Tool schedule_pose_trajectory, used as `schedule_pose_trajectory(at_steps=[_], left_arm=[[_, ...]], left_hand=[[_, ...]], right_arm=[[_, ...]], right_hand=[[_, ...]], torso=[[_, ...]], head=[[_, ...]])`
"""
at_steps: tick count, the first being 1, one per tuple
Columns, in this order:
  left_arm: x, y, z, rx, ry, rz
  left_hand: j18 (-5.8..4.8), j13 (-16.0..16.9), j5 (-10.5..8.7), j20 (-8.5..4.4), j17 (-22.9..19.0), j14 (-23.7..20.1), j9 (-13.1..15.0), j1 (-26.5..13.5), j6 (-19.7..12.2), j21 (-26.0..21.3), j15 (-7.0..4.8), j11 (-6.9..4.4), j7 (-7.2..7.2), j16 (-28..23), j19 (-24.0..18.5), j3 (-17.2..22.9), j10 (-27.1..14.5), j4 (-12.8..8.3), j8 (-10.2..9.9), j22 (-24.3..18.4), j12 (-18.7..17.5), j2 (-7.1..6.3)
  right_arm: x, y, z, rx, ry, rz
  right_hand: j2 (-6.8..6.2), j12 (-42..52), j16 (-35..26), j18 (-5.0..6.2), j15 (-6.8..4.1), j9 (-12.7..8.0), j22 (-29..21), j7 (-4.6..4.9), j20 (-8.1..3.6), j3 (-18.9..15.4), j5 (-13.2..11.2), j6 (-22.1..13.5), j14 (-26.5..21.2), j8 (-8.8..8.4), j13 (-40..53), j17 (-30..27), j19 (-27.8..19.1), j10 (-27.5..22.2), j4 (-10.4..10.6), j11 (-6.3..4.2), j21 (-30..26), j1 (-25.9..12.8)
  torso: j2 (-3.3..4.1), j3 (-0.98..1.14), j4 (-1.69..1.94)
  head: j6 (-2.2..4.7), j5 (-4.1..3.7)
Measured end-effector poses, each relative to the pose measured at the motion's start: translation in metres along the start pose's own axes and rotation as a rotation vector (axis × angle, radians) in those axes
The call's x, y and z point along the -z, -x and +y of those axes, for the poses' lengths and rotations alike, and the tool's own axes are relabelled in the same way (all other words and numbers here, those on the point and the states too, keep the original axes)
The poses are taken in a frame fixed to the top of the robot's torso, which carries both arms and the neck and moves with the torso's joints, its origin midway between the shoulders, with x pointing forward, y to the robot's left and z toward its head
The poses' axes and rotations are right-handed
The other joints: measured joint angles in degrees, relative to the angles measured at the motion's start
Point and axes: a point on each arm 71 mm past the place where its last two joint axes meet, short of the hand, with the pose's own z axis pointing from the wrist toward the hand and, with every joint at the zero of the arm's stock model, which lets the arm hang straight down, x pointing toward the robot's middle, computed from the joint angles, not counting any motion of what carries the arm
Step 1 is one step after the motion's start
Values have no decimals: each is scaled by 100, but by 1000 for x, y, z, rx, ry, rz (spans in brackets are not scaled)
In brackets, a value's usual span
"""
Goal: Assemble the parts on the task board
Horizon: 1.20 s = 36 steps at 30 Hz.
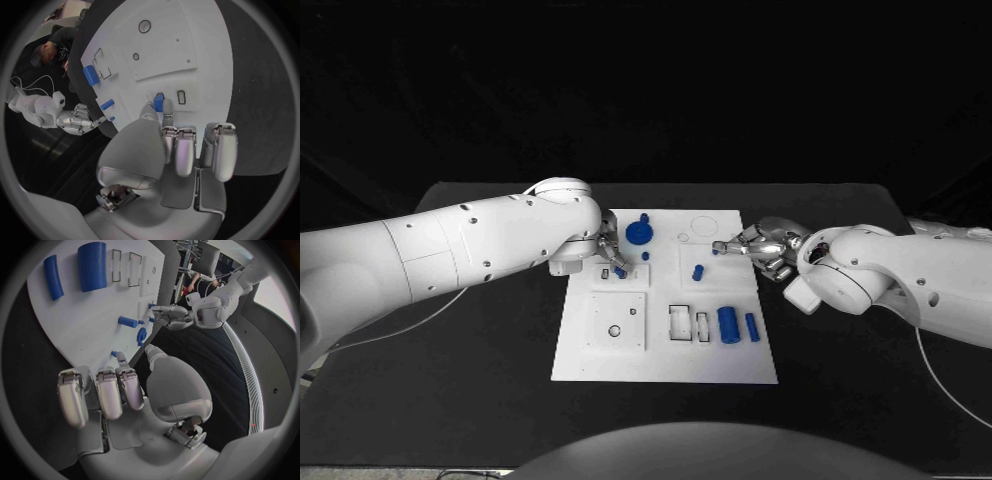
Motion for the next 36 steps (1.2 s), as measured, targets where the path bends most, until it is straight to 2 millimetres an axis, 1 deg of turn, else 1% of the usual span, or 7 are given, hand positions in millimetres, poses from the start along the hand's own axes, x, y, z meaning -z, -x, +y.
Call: schedule_pose_trajectory(at_steps=[9, 29, 31, 33, 34, 36], left_arm=[[-1, -1, -2, 0, -5, 8], [-3, -3, -3, 2, -10, 12], [-3, -3, -3, 1, -10, 12], [-3, -2, -3, 1, -11, 12], [-3, -3, -3, 1, -11, 12], [-3, -3, -3, 1, -10, 12]], left_hand=[[0, 0, -12, 0, 5, 1, -1, 0, 0, 0, 1, 0, 0, 0, 0, 16, 0, 16, 0, 0, -7, 0], [0, 3, -32, 20, 3, -1, 22, 0, 1, 0, -22, 0, 1, 0, 20, 26, 0, 5, -12, 0, -21, 0], [0, 4, -68, 41, 4, -1, 22, -49, 1, 0, -22, 0, 1, 0, 0, 26, 0, 5, -28, 0, -20, 49], [0, 16, -172, 41, 3, -1, 34, -161, 31, 0, -22, 0, 31, 0, 0, -14, 0, -5, -67, 0, -19, 159], [0, 22, -251, 41, 3, -1, 37, -250, 40, 0, -22, 1, 40, 0, -1, -89, 1, -2, -67, 0, -19, 215], [0, -1, -463, 41, 3, -2, 60, -592, 166, 0, -22, 2, -40, 0, 0, -247, 2, 6, -105, 0, -22, 205]], right_arm=[[0, 0, 0, 0, 0, 1], [0, -1, 0, 0, 0, 1], [0, -1, 0, 0, 0, 1], [0, -1, 0, 0, 0, 2], [0, -1, 0, 0, 0, 2], [0, -1, 0, 0, 0, 2]], right_hand=[[0, 0, 0, 0, 0, 0, -1, 0, 0, 0, 0, 0, 0, 0, -1, 0, 0, 0, 0, 0, 0, 0], [0, 0, 0, 0, 20, 4, -2, 0, 21, 0, 0, 0, 21, -1, -2, -2, 21, -21, 0, 21, 0, 0], [0, 0, 0, 0, 20, 4, -2, 0, 21, 0, 0, 0, 21, -1, -2, -2, 21, -21, 0, 21, 0, 0], [0, 0, 0, 0, 20, 4, -2, 0, 21, 0, 0, 0, 21, -2, -2, -2, 21, -21, 0, 21, 0, 0], [0, 0, 0, 0, 20, 4, -2, 0, 21, 0, 0, 0, 21, -2, -2, -2, 21, -21, 0, 21, 0, 0], [0, 0, 0, 0, 20, 3, -2, 0, 21, 0, 0, 0, 21, -2, -2, -2, 21, -21, 0, 21, 0, 0]], torso=[[2, 1, 8], [3, 1, 4], [3, 0, 4], [3, 0, 4], [3, 0, 4], [3, 0, 4]], head=[[10, -3], [4, 1], [2, 0], [3, 0], [4, 0], [5, 1]])
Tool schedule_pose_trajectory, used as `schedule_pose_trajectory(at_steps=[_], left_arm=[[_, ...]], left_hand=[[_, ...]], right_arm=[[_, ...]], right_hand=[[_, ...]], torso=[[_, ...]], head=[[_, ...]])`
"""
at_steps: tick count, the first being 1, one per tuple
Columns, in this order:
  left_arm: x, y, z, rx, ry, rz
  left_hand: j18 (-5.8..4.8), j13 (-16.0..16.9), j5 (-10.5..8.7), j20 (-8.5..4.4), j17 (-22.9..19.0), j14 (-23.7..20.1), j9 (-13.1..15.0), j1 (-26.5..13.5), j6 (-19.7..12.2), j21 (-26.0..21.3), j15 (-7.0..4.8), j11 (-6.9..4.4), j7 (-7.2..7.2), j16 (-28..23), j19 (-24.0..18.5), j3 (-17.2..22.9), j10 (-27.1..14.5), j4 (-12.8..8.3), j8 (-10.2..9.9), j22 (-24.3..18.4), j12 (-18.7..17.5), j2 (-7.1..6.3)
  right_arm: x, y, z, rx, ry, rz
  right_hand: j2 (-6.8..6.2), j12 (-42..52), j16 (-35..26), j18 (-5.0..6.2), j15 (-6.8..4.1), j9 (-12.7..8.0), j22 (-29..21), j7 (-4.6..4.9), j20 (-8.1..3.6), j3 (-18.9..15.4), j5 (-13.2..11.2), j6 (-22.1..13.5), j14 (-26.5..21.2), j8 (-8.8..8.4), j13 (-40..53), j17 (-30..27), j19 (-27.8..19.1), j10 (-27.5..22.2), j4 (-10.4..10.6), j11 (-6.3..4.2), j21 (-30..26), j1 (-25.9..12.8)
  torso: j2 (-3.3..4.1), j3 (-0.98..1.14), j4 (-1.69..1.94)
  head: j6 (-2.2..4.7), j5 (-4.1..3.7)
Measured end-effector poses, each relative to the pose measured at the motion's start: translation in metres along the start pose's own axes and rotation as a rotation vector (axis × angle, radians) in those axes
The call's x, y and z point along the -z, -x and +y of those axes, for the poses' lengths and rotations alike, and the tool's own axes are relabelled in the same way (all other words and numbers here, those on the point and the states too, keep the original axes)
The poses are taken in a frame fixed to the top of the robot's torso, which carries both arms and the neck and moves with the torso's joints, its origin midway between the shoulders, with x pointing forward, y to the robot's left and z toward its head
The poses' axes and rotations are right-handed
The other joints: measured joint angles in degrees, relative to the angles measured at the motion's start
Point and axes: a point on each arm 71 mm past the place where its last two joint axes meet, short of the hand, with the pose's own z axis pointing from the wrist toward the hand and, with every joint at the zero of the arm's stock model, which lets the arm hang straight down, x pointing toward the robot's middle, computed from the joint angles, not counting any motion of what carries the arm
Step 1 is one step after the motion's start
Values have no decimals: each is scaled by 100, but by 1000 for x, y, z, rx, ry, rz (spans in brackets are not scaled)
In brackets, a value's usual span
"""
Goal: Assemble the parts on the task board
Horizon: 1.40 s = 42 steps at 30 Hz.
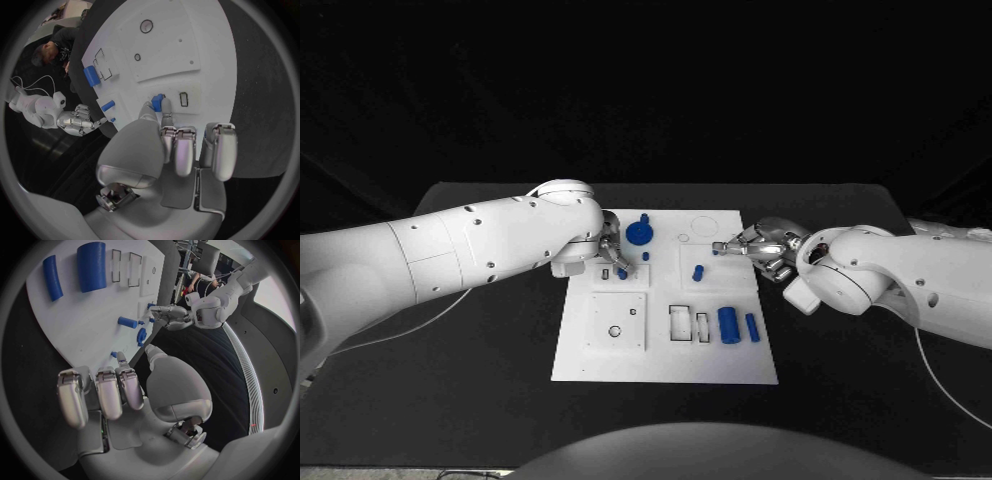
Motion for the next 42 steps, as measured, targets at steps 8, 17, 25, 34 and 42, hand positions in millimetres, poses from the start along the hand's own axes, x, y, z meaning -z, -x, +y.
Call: schedule_pose_trajectory(at_steps=[8, 17, 25, 34, 42], left_arm=[[-1, -2, 1, -6, 3, 0], [-1, -1, 2, -12, 6, -6], [-1, -1, 2, -16, 6, -8], [-1, -1, 1, -17, 1, -10], [-1, -1, 0, -14, -12, -10]], left_hand=[[0, -1195, -247, 0, -1, 2, 21, -1091, 84, 0, 61, -238, -7, 0, 0, -196, 341, 24, -72, 0, -19, -388], [0, -1191, -247, 0, -1, 2, 87, -1416, 106, 0, 61, -247, 11, 0, 0, -26, 350, 14, -115, 0, -19, -585], [0, -1191, -247, 0, -1, 2, 132, -1315, 128, 0, 61, -247, -12, 0, 0, 203, 350, 8, -169, 0, -19, -561], [0, -1189, -61, 0, -2, 2, 187, -847, 161, 0, 61, -290, -45, 0, 0, 601, 347, -8, -258, 0, -19, -619], [0, -1179, -48, 0, -2, -14, 211, -347, 200, 0, 35, -322, -84, 0, 0, 1024, 339, -19, -328, 0, -18, -650]], right_arm=[[0, 0, 0, 0, -1, -1], [0, 1, -1, 0, -1, -1], [0, 0, -1, 0, -1, -1], [0, 0, -1, 0, -2, -1], [0, 0, 0, 0, -1, 0]], right_hand=[[0, 0, 0, 0, 0, 0, 0, 0, 0, 0, 0, 0, 0, 0, 0, 0, 0, 0, 0, 0, 0, 0], [0, 0, 0, 0, 0, -1, 0, 0, 0, 0, 0, 0, 0, 0, -1, -1, 0, 0, 0, 0, 0, 0], [0, 0, 0, 0, 0, -2, 4, 0, 0, 0, 0, 0, 0, -1, -1, -1, 0, 0, 0, 0, 0, 0], [0, 0, 0, 0, 0, 4, 4, 0, 0, 0, 0, 0, 0, -1, -1, -1, 0, 0, 0, 0, 0, 0], [0, 0, 0, 0, 0, 3, 3, 0, 0, 0, 0, 0, 0, 21, -1, -1, 0, 0, 0, 0, 0, 0]], torso=[[0, 1, -1], [-1, 3, -1], [-3, 2, -2], [-3, 1, -2], [-3, 1, -2]], head=[[-8, -3], [-6, -11], [-3, -9], [2, -15], [-3, -16]])
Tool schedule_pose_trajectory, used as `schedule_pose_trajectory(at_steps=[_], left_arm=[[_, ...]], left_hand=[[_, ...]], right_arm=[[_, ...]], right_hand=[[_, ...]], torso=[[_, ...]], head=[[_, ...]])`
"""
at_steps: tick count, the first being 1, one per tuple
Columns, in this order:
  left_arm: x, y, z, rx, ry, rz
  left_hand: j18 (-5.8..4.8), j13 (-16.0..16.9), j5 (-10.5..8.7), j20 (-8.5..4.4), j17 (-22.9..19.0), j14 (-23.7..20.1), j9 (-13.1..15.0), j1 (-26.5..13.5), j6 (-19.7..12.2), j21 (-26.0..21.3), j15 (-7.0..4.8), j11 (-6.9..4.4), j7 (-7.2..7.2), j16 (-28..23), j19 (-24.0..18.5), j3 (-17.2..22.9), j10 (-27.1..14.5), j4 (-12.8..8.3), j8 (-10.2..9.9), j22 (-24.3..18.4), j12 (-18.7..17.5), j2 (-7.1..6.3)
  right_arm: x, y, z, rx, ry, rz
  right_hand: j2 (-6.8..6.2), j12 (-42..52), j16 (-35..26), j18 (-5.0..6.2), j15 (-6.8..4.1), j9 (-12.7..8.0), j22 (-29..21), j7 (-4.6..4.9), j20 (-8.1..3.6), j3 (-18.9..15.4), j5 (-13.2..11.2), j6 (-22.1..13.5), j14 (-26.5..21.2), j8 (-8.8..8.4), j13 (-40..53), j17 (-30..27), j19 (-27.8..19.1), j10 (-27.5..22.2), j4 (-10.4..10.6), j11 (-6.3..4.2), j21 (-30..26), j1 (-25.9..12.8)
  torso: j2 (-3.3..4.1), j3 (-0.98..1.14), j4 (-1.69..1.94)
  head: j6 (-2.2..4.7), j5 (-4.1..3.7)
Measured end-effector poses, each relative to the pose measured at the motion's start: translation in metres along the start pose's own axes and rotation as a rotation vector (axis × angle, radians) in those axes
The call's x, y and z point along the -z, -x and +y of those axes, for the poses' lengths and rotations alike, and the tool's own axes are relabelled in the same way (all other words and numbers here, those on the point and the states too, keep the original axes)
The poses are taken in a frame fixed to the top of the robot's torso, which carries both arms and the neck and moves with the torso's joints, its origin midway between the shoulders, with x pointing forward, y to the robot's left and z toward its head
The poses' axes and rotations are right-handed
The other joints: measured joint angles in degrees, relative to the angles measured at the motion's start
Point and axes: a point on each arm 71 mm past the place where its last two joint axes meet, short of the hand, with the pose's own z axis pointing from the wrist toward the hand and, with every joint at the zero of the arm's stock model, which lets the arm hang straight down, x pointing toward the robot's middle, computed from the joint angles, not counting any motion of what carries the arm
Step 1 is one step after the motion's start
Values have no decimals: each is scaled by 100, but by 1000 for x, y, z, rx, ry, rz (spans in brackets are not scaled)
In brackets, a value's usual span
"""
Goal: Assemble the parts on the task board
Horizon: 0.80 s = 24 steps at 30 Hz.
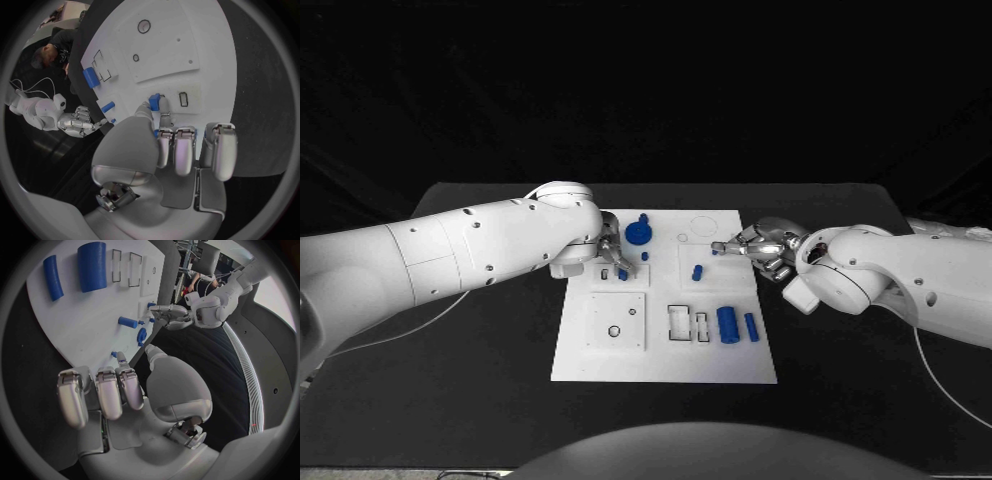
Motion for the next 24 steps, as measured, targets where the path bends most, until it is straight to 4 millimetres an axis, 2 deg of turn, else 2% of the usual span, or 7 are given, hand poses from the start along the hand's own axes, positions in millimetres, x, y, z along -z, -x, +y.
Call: schedule_pose_trajectory(at_steps=[8, 24], left_arm=[[0, 0, -2, 3, -11, -1], [1, 0, 1, 17, -20, -15]], left_hand=[[0, -2, 65, 0, 0, 16, 34, 341, 14, 0, -16, 0, -6, 0, 0, 419, 0, -12, -79, 0, 0, -84], [0, 1, 66, 0, 0, 16, 34, 406, 22, 0, -16, 0, 3, 0, 0, 486, 0, -17, -129, 0, 5, -76]], right_arm=[[0, 0, 0, 0, 0, 0], [0, 1, -1, 0, -3, -4]], right_hand=[[0, 0, 0, 0, 0, -1, -1, 0, 0, 0, 0, 0, 0, 0, 0, 0, 0, 0, 0, 0, 0, 0], [0, 0, 0, 0, 0, -2, -1, 0, 0, 0, 0, 0, 0, 0, 4, 4, 0, 0, 0, 0, 0, 0]], torso=[[2, 0, -1], [0, 2, 2]], head=[[0, -4], [-10, -9]])
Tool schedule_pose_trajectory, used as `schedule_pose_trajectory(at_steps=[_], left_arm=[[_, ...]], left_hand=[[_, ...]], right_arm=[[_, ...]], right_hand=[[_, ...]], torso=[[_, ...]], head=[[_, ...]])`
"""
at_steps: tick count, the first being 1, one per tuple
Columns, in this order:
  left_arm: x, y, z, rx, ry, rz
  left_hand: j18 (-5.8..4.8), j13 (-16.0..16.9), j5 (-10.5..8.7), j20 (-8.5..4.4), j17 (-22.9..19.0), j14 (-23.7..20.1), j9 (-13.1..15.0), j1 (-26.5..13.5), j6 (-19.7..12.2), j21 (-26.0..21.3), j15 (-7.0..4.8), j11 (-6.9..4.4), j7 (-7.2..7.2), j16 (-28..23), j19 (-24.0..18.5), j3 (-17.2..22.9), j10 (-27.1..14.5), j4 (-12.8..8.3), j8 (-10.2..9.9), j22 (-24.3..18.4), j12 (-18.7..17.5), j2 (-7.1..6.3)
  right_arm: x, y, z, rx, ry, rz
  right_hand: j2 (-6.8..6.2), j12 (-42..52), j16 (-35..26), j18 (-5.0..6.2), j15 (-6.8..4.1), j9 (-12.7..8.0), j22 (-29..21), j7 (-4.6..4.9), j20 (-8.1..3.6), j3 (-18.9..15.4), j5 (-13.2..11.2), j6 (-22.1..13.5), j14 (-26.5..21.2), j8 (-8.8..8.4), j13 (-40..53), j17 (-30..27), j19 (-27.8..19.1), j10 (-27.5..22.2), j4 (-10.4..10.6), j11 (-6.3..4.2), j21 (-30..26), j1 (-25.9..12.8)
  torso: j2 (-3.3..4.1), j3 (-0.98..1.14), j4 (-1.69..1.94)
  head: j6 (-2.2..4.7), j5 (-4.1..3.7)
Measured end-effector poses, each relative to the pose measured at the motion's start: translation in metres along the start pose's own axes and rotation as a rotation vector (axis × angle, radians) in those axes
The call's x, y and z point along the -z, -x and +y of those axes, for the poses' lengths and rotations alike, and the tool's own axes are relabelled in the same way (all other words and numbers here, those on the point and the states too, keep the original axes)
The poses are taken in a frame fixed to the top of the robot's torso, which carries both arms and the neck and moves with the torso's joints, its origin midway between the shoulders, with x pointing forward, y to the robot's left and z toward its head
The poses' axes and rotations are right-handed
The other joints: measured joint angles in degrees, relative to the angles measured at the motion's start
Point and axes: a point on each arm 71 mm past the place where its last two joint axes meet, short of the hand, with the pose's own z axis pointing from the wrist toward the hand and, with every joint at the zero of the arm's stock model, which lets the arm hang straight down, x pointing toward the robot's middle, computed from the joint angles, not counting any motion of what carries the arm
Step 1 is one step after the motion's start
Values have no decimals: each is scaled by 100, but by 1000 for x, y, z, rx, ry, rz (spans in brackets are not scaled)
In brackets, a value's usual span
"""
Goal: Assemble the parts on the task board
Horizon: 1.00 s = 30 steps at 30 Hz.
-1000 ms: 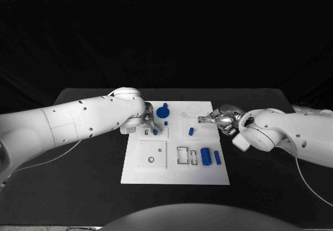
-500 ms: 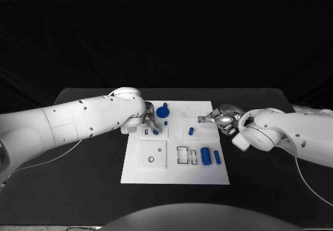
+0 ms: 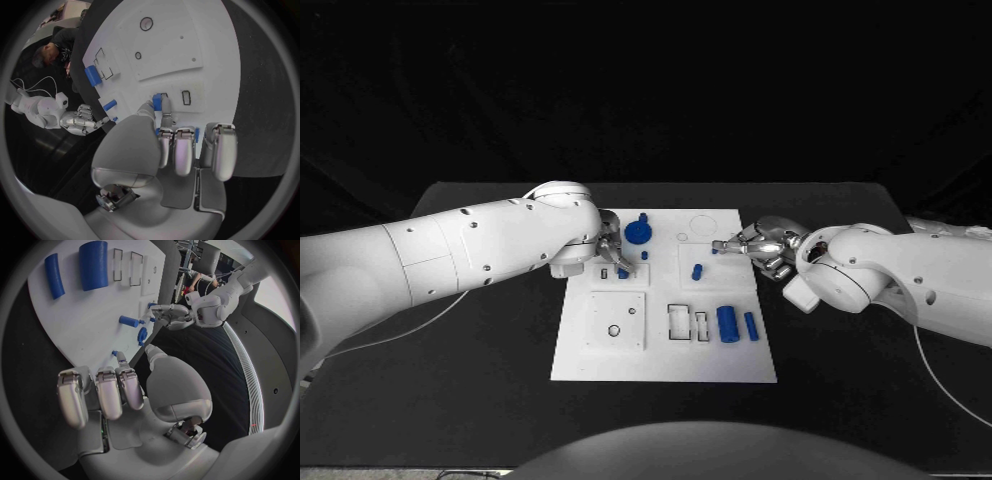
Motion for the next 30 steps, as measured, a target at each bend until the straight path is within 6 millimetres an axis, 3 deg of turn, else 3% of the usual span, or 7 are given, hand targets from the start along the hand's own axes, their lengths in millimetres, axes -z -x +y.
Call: schedule_pose_trajectory(at_steps=[30], left_arm=[[0, 3, 6, 4, 19, -9]], left_hand=[[0, -2, 15, 0, 0, 0, 0, 37, 8, 0, 0, -20, 10, 0, 0, 59, -21, 36, 2, 0, 5, -6]], right_arm=[[-1, 0, -1, 0, -1, 0]], right_hand=[[0, 0, 0, 0, 0, 8, -2, 0, 0, 0, 0, 0, 0, 0, -2, -2, 0, 0, 0, 0, 0, 0]], torso=[[2, -2, -3]], head=[[-19, 13]])
